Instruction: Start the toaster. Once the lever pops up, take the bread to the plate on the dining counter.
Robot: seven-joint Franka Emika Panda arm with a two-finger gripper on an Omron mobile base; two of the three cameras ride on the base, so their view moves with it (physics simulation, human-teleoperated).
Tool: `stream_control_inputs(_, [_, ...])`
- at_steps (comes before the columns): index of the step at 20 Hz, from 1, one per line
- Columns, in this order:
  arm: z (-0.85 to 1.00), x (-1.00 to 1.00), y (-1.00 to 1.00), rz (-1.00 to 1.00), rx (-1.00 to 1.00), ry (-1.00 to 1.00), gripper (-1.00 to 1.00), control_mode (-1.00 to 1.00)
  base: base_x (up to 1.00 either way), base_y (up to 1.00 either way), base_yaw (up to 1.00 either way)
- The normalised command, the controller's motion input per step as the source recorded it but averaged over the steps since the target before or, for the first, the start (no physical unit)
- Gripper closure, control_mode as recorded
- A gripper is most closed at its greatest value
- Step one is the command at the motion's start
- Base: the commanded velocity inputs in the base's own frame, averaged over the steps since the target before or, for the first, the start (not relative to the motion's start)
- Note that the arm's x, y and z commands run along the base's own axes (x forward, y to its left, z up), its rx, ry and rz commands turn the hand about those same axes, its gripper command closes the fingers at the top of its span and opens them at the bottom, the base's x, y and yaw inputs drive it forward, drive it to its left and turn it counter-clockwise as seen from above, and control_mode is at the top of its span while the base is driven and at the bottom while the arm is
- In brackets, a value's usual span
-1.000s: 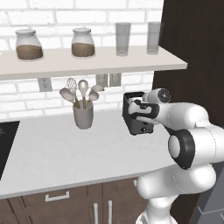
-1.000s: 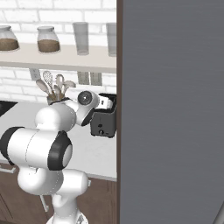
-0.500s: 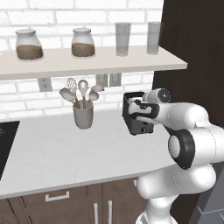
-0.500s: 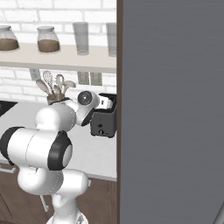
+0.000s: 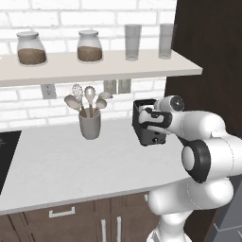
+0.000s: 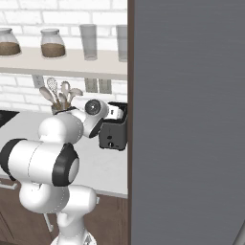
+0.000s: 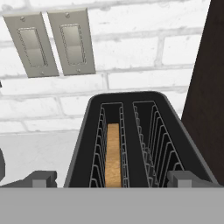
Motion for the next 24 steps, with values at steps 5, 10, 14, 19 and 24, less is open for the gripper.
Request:
stream_control_inputs(5, [0.00,0.00,0.00,0.00,0.00,0.00,-1.00,-1.00,0.00,0.00,0.00])
stream_control_inputs(10, [0.00,0.00,0.00,0.00,0.00,0.00,-1.00,-1.00,0.00,0.00,0.00])
stream_control_inputs(14, [0.00,0.00,0.00,0.00,0.00,0.00,-1.00,-1.00,0.00,0.00,0.00])
stream_control_inputs(19, [0.00,0.00,0.00,0.00,0.00,0.00,-1.00,-1.00,0.00,0.00,0.00])
stream_control_inputs(24, [0.00,0.00,0.00,0.00,0.00,0.00,-1.00,-1.00,0.00,0.00,0.00])
